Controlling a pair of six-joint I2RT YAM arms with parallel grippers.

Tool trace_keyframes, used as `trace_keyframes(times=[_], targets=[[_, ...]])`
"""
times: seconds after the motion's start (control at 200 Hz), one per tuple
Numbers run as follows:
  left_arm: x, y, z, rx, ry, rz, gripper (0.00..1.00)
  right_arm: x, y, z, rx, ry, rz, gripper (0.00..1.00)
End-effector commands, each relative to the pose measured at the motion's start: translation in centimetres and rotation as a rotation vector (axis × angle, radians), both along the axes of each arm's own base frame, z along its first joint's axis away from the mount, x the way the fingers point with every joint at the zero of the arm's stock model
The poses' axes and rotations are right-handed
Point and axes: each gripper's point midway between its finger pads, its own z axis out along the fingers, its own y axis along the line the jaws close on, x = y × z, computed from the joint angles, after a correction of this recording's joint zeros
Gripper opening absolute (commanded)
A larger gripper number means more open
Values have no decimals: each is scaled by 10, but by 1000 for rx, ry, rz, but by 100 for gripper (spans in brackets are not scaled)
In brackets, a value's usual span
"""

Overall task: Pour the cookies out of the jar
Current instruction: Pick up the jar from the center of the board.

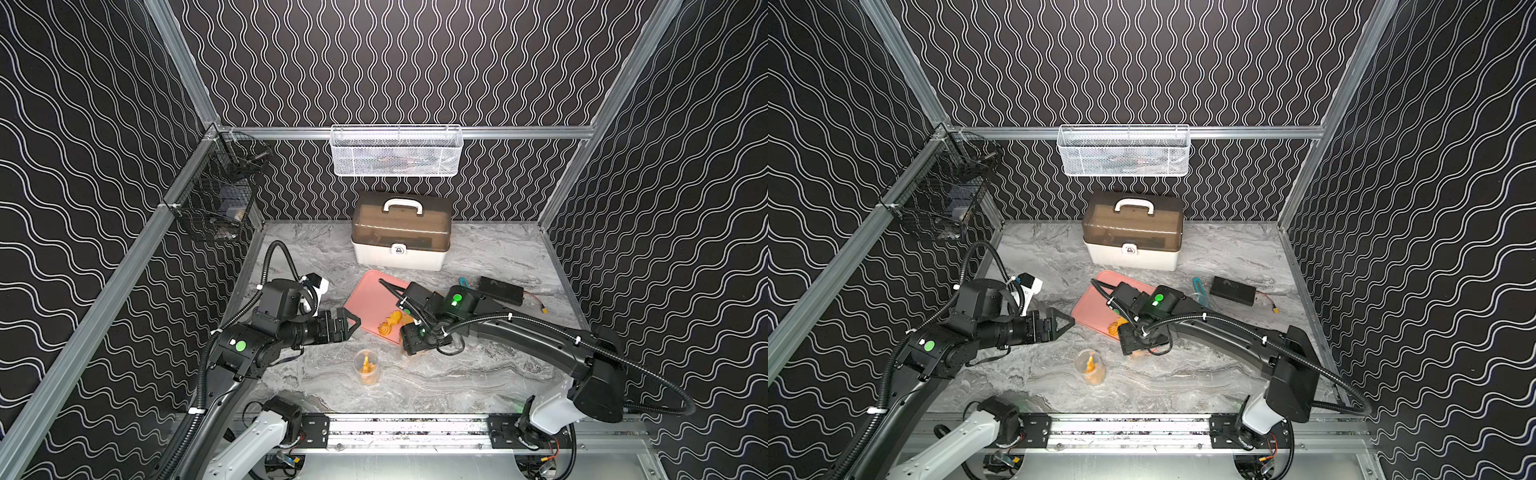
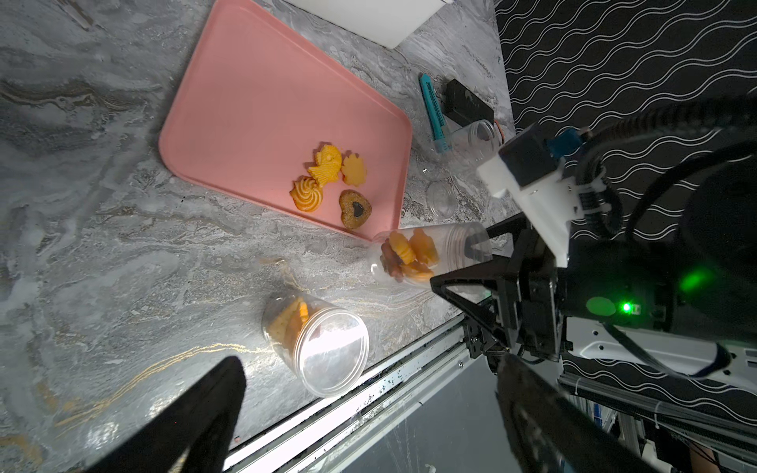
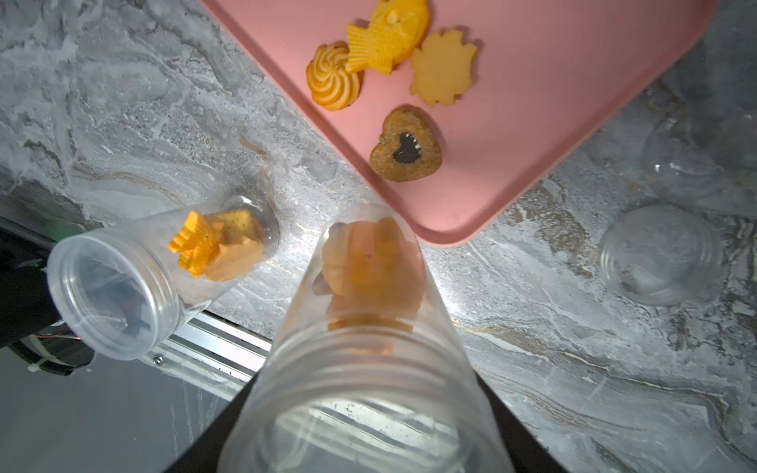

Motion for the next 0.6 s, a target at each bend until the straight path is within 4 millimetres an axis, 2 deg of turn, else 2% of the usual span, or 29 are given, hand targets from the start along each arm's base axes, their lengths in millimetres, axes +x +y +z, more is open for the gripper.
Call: trace_keyframes(times=[0.0, 0.35, 0.595], targets=[[1, -2, 5, -17, -10, -1, 99, 6, -3, 10, 88, 12, -32, 69], [16, -35, 26, -283, 29, -16, 99, 29, -22, 37, 362, 43, -165, 70], [33, -54, 30, -507, 101, 23, 99, 43, -31, 56, 490, 9, -236, 70]])
